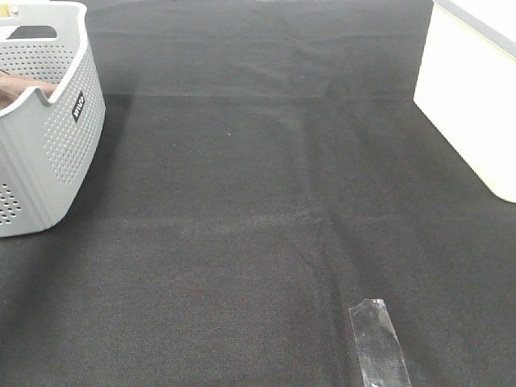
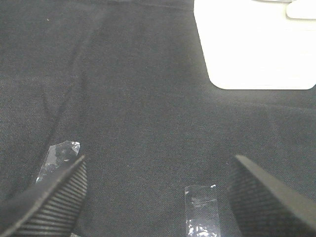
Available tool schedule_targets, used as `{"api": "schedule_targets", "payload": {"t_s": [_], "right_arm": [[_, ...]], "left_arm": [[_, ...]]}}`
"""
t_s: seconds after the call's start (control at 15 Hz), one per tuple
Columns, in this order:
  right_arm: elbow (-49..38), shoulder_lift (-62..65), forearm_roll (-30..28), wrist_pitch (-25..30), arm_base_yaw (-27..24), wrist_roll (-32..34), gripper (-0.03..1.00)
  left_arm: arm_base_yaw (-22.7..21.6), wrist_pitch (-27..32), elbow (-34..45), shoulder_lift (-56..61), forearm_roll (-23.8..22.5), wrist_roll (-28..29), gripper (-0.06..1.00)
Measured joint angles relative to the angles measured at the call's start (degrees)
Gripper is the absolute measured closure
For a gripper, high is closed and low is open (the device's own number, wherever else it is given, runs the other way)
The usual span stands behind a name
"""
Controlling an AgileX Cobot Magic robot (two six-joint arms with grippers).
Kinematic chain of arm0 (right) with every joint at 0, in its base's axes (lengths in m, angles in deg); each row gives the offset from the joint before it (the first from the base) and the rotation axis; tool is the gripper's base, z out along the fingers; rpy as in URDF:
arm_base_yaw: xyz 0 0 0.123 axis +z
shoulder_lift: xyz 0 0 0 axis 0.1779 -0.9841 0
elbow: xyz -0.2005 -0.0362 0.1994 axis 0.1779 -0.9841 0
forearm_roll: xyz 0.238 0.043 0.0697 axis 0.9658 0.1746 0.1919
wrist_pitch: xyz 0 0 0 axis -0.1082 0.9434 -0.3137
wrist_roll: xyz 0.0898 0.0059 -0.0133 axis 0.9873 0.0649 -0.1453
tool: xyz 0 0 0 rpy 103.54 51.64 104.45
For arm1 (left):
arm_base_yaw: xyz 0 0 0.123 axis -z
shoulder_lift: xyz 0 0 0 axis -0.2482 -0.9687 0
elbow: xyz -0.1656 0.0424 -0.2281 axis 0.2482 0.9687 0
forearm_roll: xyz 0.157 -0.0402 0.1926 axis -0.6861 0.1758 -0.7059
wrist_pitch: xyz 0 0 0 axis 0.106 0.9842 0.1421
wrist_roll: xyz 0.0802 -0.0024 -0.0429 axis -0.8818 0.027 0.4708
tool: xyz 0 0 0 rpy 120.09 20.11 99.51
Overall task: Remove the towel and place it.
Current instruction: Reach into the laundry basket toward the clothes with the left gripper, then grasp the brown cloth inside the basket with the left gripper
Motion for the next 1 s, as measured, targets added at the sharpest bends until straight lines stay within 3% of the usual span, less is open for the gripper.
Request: {"api": "schedule_targets", "payload": {"t_s": [0.27, 0.67, 0.73, 0.8, 0.93, 1.0], "right_arm": [[0.0, 0.0, 0.0, 0.0, 0.0, 0.0, 0.21], [0.0, 0.0, 0.0, 0.0, 0.0, 0.0, 0.21], [0.0, 0.0, 0.0, 0.0, 0.0, 0.0, 0.21], [0.0, 0.0, 0.0, 0.0, 0.0, 0.0, 0.21], [0.0, 0.0, 0.0, 0.0, 0.0, 0.0, 0.21], [0.0, 0.0, 0.0, 0.0, 0.0, 0.0, 0.21]], "left_arm": [[-2.01, -1.15, -10.2, -12.26, -0.52, -3.61, -0.05], [-4.7, -4.64, -11.8, -18.22, -0.06, -7.68, -0.01], [-4.7, -4.64, -11.8, -18.22, 1.09, -8.14, 0.07], [-4.7, -4.47, -11.8, -18.22, 1.89, -8.42, 0.22], [-4.7, -2.86, -11.8, -18.22, 2.23, -8.48, 0.7], [-4.7, -1.43, -11.8, -18.16, 2.23, -8.48, 0.86]]}}
